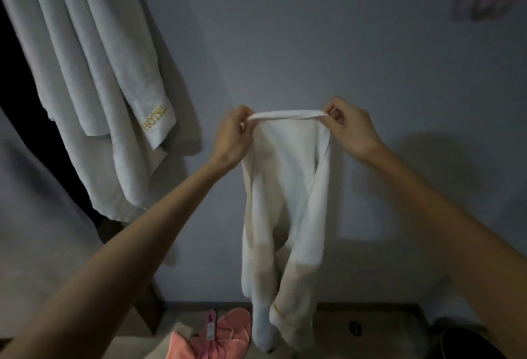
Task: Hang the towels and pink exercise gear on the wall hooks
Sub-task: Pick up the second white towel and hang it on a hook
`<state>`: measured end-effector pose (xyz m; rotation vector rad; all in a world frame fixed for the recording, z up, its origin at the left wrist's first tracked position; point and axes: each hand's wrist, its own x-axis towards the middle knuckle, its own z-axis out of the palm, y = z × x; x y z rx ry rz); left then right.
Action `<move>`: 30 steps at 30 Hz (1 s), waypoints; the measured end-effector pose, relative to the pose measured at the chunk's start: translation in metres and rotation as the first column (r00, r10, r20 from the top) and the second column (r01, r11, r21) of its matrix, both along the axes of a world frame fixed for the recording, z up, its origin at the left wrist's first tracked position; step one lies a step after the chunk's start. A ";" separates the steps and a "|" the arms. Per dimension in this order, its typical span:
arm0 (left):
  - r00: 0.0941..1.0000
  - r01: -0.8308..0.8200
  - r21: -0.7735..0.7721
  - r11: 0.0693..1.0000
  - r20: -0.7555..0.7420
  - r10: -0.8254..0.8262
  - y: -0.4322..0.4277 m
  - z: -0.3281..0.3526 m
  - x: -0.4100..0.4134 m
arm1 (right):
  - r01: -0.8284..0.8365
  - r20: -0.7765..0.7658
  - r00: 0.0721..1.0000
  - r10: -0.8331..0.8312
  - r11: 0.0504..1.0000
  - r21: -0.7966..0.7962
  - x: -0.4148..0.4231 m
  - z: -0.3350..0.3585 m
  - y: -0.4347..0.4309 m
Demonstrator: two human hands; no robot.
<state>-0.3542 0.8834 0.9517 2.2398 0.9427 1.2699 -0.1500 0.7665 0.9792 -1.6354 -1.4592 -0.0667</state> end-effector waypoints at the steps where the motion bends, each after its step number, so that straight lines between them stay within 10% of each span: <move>1: 1.000 0.009 0.076 0.997 -0.017 -0.008 0.000 0.008 0.001 | -0.006 0.112 0.994 0.013 0.998 -0.061 0.006 -0.001 -0.005; 4: 0.998 0.057 0.268 0.962 -0.026 -0.052 -0.010 0.032 0.005 | -0.020 0.142 0.989 0.037 0.992 -0.124 0.013 0.000 -0.012; 8: 0.997 0.066 0.287 0.956 -0.059 -0.051 -0.019 0.062 0.002 | -0.178 -0.402 0.901 0.162 0.984 -0.002 0.004 0.014 -0.010; 11: 0.954 0.106 0.438 0.893 -0.297 0.032 -0.017 0.075 -0.016 | -0.098 -0.503 0.857 0.113 0.994 0.058 0.003 0.025 -0.005; 25: 0.881 -0.117 0.377 0.919 -0.388 0.271 0.009 0.022 -0.078 | -0.100 -0.300 0.936 0.182 0.958 0.268 -0.052 0.043 0.004; 30: 0.995 -0.079 0.093 0.992 -0.050 0.084 0.012 0.013 -0.087 | -0.021 -0.192 0.979 0.075 0.962 0.273 -0.048 0.039 -0.002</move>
